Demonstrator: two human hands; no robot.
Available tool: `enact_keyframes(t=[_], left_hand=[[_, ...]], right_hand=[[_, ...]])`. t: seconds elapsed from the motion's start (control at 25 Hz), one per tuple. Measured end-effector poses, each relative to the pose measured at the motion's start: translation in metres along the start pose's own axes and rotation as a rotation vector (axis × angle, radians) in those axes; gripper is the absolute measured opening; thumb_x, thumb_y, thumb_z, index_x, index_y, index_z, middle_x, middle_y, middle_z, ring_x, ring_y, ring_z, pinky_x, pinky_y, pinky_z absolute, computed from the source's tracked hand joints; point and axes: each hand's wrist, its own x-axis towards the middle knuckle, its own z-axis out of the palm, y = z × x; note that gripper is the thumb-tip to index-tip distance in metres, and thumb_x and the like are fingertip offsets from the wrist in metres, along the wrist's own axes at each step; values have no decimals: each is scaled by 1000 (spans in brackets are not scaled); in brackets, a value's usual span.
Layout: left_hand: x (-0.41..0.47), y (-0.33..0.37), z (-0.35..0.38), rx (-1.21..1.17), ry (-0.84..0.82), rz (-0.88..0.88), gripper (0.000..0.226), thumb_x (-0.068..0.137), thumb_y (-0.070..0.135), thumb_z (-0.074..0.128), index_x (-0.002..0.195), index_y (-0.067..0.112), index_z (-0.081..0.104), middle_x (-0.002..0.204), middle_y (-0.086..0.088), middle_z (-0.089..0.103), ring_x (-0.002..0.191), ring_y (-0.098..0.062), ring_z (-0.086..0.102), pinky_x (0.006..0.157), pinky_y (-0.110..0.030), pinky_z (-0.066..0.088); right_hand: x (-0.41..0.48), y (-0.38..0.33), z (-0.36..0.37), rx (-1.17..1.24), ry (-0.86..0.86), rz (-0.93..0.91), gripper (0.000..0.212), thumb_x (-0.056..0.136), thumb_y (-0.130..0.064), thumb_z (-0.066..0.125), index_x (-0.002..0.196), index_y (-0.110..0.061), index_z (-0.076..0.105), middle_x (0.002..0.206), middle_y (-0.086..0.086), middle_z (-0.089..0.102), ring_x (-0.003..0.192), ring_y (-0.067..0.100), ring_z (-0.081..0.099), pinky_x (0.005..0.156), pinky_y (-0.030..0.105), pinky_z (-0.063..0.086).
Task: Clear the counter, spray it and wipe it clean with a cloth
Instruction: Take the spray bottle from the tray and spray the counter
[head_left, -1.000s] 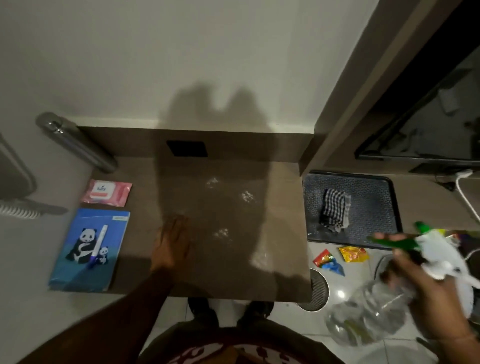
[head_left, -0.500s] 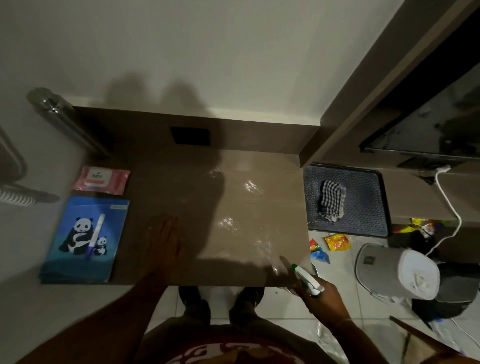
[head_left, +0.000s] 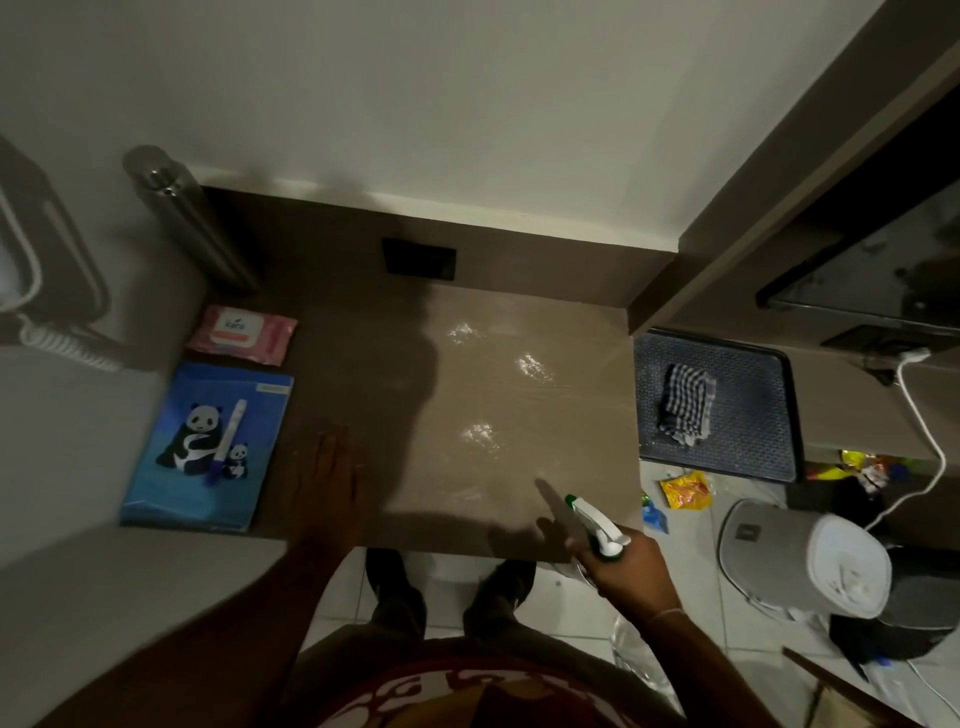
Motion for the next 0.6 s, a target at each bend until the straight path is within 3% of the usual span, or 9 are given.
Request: enact_keyframes(t=[0.12,0.2,0.36,0.44,0.52,0.6], left_hand=[[0,-9,-6,32,5,-6,64,102,35,31,158,4,38,164,-19,41,155,-37,37,130,-57,22],[2,-13,-9,15,-12,-53,60,105,28,41,160,6,34,166,-19,38,156,-37,34,130,-56,21],[6,-22,-11,-20,-26,-138,62,105,22,43,164,10,26,171,-12,28,160,-31,26,131,-53,15],[9,-27,-12,-33,-28,-167,62,106,22,41,164,12,23,173,-10,25,161,-28,24,131,-52,13],[10,-32,-13,-59,-16,-188,62,106,21,42,164,10,23,172,-12,27,160,-30,25,131,-54,14],[11,-37,-14,-61,-2,-177,62,105,20,44,163,8,24,171,-15,30,159,-32,28,131,-56,18]], right_hand=[[2,-36,11,2,-27,-153,17,80,-52,82,82,-40,70,69,-15,73,60,2,66,57,13,48],[5,-55,19,-31,12,-252,25,83,-47,81,69,-45,60,64,-24,67,59,-4,64,52,6,42],[8,-88,28,-147,-35,-279,20,84,-51,79,79,-39,64,61,-13,66,60,0,64,54,9,40],[10,-99,33,-151,-35,-307,22,84,-50,79,73,-41,62,58,-11,65,56,-1,63,53,13,42],[15,-110,35,-102,56,-283,34,84,-45,80,62,-39,55,49,-10,58,46,0,58,48,13,39],[27,-120,28,-9,150,-189,38,83,-42,84,60,-29,57,49,-6,59,46,4,61,48,22,48]])
